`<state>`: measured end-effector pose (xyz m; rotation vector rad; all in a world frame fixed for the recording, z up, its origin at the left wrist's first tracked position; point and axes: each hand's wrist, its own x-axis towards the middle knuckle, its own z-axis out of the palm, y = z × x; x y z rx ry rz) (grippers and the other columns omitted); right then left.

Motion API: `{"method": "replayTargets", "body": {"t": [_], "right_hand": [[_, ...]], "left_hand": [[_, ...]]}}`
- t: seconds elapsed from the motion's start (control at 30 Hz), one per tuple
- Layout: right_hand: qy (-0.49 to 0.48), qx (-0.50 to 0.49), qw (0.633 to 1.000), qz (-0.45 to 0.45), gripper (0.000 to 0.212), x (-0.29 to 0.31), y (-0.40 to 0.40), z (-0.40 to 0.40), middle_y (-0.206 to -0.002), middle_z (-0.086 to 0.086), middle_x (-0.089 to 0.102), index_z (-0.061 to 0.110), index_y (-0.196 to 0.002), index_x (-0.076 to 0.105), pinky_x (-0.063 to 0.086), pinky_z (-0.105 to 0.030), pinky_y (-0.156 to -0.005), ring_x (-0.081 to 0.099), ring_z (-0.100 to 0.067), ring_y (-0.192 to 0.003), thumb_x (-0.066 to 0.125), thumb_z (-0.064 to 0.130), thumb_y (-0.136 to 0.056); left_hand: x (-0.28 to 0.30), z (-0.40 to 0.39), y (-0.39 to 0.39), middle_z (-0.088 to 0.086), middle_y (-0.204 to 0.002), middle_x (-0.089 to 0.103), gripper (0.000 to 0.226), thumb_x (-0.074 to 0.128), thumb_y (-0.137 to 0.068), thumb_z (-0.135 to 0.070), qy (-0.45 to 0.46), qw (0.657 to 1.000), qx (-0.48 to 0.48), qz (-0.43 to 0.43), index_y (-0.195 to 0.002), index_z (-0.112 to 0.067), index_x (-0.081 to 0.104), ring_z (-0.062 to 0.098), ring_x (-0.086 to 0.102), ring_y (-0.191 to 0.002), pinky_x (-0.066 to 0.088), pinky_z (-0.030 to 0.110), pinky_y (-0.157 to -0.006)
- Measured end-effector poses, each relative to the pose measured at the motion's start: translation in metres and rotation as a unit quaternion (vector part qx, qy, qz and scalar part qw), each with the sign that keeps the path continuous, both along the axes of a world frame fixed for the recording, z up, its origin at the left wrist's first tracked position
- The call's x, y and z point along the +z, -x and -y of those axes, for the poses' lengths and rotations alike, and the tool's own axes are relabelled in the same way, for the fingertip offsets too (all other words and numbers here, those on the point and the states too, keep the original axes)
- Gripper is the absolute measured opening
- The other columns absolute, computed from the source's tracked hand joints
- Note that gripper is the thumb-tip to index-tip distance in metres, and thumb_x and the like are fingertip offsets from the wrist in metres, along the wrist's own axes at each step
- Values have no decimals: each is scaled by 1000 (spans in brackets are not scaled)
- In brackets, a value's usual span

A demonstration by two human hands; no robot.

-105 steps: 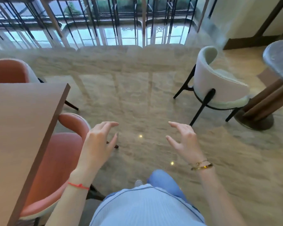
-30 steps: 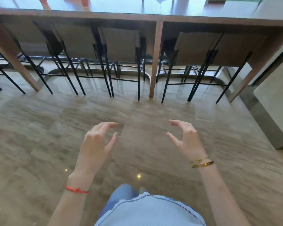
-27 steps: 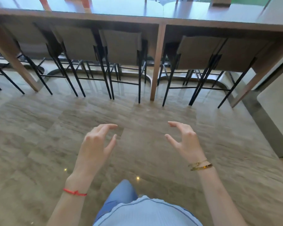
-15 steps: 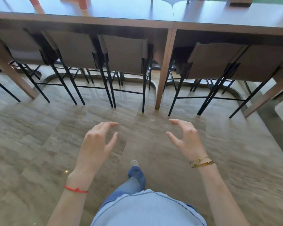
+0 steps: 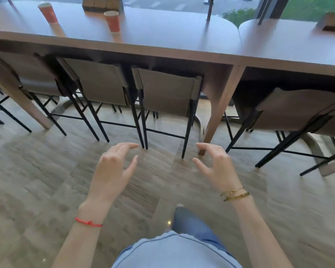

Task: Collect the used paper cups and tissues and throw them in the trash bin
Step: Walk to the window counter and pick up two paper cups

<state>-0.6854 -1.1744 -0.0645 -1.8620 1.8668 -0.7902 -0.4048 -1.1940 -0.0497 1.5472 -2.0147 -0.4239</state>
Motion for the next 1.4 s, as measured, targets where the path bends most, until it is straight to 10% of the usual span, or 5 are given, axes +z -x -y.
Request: {"method": "replayTargets", "body": {"t": [0.33, 0.63, 1.07, 1.4], "right_hand": [[14, 64, 998, -4, 45, -7, -22, 204, -123, 6, 59, 20, -127, 55, 37, -29, -106, 46, -9, -123, 66, 31, -85], [62, 150, 987, -9, 42, 32, -62, 419, -125, 8, 58, 21, -127, 54, 20, -4, -98, 43, -6, -123, 63, 31, -88], [107, 142, 984, 23, 46, 48, -140, 640, -125, 6, 57, 20, -127, 52, 36, -22, -98, 49, -13, -118, 65, 34, -85], [97, 23, 987, 122, 95, 51, -246, 774, -140, -7, 42, 15, -144, 24, 37, -42, -105, 41, -26, -127, 81, 36, -70]], "left_hand": [[-5, 162, -18, -10, -116, 63, 29, 62, -90, -22, -12, 997, 76, -3, -119, -23, 63, 9, 59, -108, 48, 32, -97], [23, 327, -50, -7, -120, 62, 29, 61, -91, -21, 29, 985, 167, 5, -120, -22, 63, 13, 58, -114, 45, 28, -97], [44, 546, -109, -6, -124, 62, 34, 59, -92, -23, 46, 989, 138, 10, -125, -19, 60, 12, 56, -116, 46, 37, -101], [58, 687, -206, -7, -123, 61, 34, 60, -93, -25, 40, 994, 89, 52, -126, -19, 59, 12, 57, -114, 46, 39, -100]]}}
